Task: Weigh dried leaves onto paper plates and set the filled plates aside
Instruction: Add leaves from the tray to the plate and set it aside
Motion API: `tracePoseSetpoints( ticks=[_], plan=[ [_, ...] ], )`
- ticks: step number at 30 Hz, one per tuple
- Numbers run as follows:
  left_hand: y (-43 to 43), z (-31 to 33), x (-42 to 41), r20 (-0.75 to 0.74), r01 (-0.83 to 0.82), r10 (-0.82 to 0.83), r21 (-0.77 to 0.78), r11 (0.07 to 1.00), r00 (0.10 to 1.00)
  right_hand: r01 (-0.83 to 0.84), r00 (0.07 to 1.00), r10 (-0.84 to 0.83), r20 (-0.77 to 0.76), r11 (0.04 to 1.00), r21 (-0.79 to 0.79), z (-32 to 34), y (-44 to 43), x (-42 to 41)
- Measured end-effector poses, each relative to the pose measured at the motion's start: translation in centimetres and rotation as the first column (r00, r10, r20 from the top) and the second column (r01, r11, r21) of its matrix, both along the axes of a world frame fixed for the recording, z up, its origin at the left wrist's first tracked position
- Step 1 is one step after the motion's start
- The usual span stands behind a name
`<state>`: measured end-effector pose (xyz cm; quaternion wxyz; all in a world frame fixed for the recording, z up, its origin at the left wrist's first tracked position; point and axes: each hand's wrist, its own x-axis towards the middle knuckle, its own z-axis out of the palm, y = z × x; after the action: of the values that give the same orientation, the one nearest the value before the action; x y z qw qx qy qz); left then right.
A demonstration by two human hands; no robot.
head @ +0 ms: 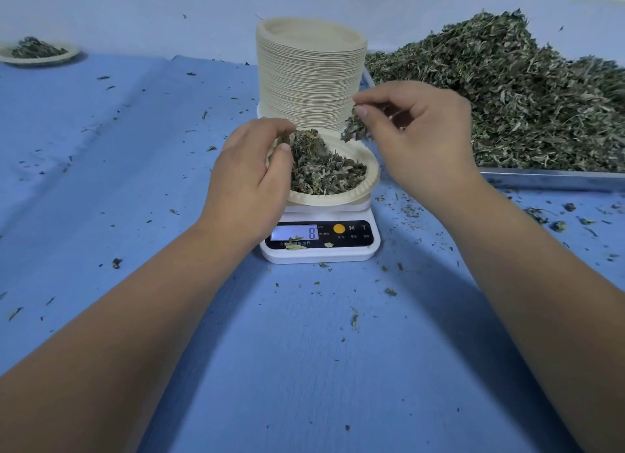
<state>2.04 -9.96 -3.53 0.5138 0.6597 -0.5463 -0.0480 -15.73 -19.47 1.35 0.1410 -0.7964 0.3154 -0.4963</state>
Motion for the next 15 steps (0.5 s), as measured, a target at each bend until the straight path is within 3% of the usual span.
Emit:
tracePoseSetpoints(
  ticks=[5, 9, 12, 15],
  plan=[
    [0.1, 0.1, 0.0, 0.025, 0.026, -0.026, -0.001, 1.000, 0.999, 0.223, 0.972, -0.224, 0.073, 0.975, 0.015, -0.3, -3.6, -3.3],
    [0.1, 0.1, -0.1, 0.021, 0.035, -0.035, -0.003, 0.999, 0.999, 0.429, 0.898, -0.422, -0.126, 0.902, 0.039, -2.0, -6.5, -6.6],
    [0.0, 0.1, 0.0, 0.020, 0.023, -0.023, 0.003, 1.000, 1.000, 0.437, 0.892, -0.398, -0.216, 0.881, 0.182, -2.6, -7.1, -6.8],
    [0.1, 0.1, 0.1, 0.027, 0.015, -0.015, 0.002, 1.000, 1.000, 0.342, 0.924, -0.310, -0.223, 0.932, 0.120, -2.3, -5.8, -5.2]
  ],
)
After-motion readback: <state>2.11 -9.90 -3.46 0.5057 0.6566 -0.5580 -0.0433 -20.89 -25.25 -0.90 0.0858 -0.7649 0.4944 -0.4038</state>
